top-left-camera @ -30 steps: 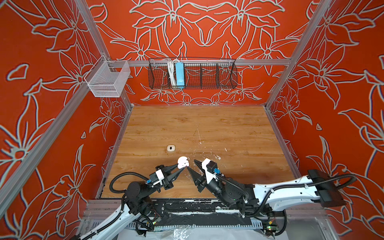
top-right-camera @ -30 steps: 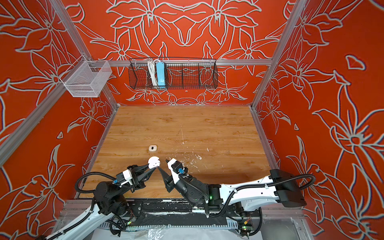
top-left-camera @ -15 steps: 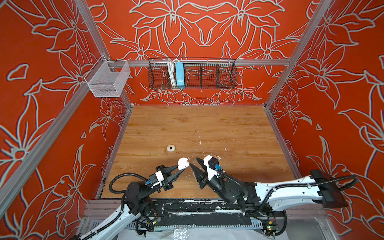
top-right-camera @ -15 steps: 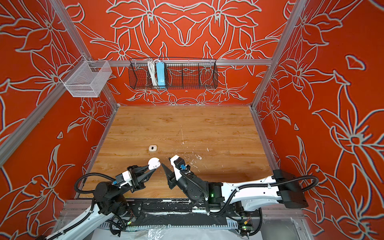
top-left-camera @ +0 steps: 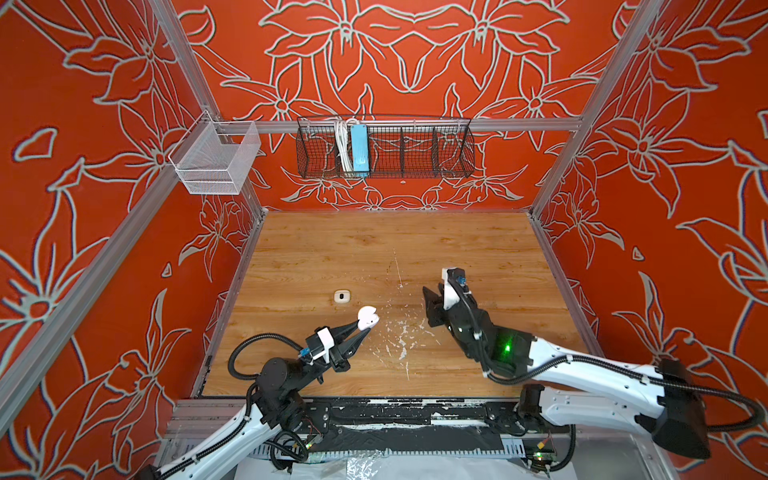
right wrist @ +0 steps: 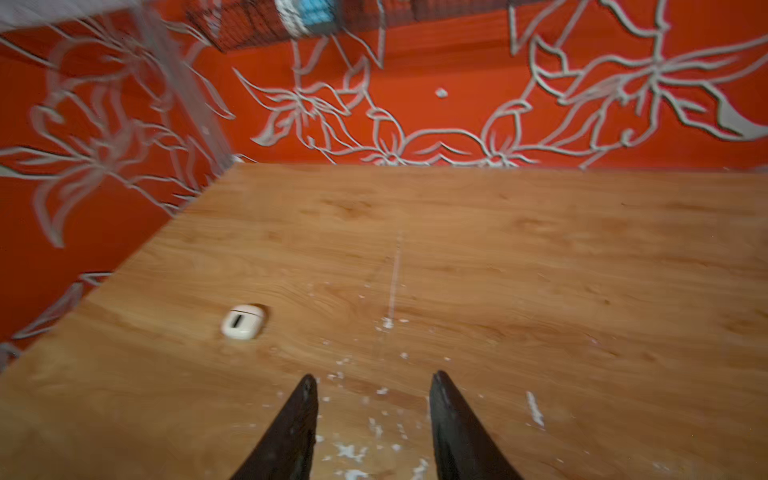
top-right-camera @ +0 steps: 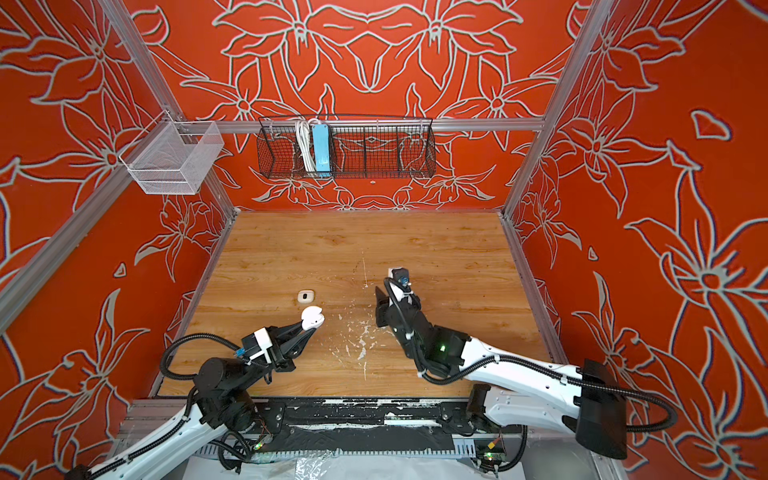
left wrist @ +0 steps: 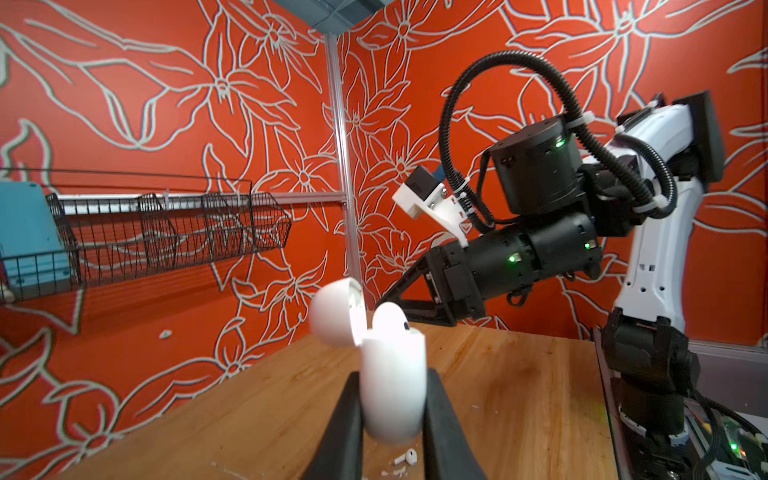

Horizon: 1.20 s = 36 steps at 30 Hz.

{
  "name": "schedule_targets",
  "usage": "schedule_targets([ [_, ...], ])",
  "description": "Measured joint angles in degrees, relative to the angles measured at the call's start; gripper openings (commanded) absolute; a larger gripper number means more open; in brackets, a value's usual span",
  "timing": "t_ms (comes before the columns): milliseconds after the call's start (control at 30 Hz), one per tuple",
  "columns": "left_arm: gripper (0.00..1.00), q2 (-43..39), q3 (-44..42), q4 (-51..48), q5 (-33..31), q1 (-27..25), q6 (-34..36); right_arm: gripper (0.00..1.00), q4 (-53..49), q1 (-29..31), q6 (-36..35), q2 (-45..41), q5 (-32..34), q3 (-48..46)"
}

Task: Insert the wireless bluetooth earbuds into the charging case
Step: 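Move the right gripper back over the second loose earbud on the table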

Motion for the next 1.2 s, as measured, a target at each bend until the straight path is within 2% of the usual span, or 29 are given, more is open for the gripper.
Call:
schedule_targets([
  [100, 0.00, 3.4, 0.0, 0.2, -0.3, 0.0, -0.1, 0.47, -4.4, -7.3, 3.5, 4.7, -6.5, -0.2],
  [167, 0.00, 4.7, 0.1, -0.3, 1.1, 0.0, 0.7, 0.48, -5.6, -10.1, 5.1, 8.2, -9.6, -0.8],
  [400, 0.00, 4.7, 0.8, -3.3, 5.9, 0.0, 3.3, 0.44, -7.1, -11.5, 8.0, 19.5, -15.4, -1.3],
  [633, 0.00, 2.8, 0.8, -3.7, 6.3, 0.0, 4.2, 0.43, -7.6, -12.0, 9.1, 27.2, -16.5, -0.6],
  [933, 0.00, 2.6, 0.8, -4.0, 6.3, 0.0, 4.5, 0.38, -6.9, -12.0, 10.3, 27.5, -16.2, -0.5],
  [1200, 0.00, 2.1, 0.8, -4.5, 6.4, 0.0, 4.5, 0.29, -9.0, -12.0, 11.5, 27.5, -12.1, -0.6],
])
